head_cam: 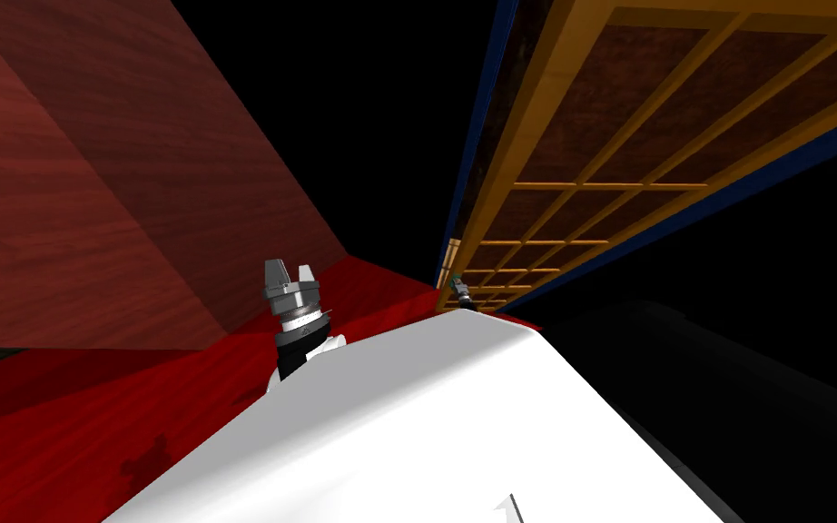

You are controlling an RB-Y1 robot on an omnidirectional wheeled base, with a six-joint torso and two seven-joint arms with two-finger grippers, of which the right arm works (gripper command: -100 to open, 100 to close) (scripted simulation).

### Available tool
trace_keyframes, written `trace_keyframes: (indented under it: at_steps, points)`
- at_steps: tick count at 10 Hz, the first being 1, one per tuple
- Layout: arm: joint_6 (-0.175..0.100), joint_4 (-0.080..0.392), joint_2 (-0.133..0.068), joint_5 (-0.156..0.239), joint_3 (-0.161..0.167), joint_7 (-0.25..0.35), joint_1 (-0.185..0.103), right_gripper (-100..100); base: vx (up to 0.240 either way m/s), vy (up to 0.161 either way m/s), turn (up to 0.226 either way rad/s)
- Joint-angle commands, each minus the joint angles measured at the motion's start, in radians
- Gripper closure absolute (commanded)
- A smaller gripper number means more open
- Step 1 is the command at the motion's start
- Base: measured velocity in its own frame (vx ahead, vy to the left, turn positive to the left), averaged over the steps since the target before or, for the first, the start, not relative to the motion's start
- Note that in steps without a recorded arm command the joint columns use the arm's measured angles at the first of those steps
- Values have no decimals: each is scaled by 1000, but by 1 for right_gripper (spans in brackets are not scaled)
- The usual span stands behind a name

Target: Pull the door open

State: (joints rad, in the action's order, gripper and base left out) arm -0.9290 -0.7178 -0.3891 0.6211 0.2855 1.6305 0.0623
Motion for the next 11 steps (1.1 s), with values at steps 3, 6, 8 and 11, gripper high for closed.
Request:
trace_keyframes:
  at_steps: [3,6,8,11]
  points:
    - [-9,-7,-17,-13,24,23,7,100,-212,-3,48]
    - [-45,-10,-49,-36,71,69,31,100,-203,-27,96]
    - [-67,-14,-68,-49,97,94,44,100,-225,-46,91]
    - [-99,-19,-96,-68,134,131,63,100,-211,-58,86]
